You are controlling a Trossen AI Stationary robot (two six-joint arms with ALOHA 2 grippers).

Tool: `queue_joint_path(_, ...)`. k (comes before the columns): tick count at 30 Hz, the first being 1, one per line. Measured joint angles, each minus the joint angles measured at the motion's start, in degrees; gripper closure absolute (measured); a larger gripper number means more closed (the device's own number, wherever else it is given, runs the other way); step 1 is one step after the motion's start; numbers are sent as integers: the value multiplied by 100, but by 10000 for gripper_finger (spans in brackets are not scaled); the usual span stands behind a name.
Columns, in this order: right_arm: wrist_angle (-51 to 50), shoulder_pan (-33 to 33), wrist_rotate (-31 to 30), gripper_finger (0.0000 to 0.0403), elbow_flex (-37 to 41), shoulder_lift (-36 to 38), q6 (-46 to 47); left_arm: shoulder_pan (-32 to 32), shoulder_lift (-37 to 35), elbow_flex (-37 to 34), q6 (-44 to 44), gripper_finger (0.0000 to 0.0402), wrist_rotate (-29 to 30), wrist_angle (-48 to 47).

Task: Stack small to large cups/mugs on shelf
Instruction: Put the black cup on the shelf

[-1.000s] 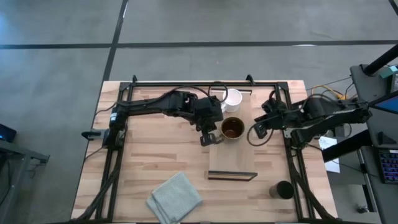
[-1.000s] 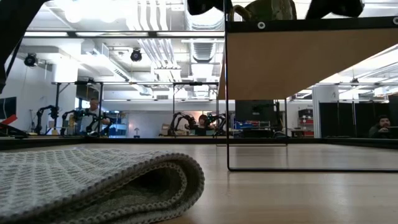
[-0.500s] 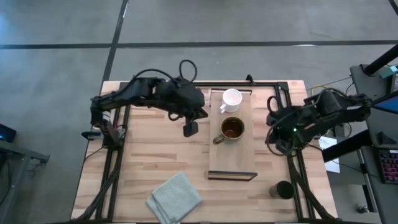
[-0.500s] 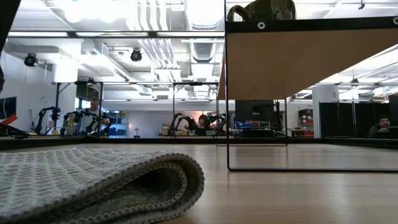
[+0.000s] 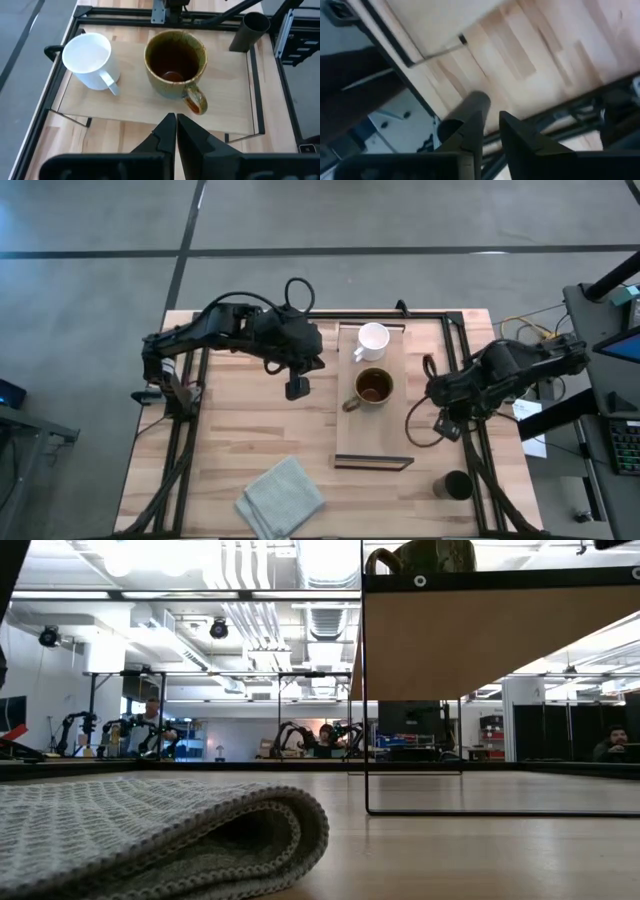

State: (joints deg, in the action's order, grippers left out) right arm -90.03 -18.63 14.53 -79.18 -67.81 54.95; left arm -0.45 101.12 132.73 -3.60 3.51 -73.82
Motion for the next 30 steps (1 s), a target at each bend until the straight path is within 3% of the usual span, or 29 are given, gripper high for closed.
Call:
queue_joint_path(8,2,-324,829,296,816,-107,451,0,-2,0,120,402,-2,-312)
queue_joint_path(14,165,-955,863,292,1059,-96,1335,0,-2,0,149,402,-2,-449)
queue_joint_path(23,1812,-2094,855,292,1434,-129,2998,0,-2,0,439,402,-25,-538)
queue_joint_path(30,1867,-2919,840,300,1764,-167,4100,0,-2,0,452,402,-33,-533)
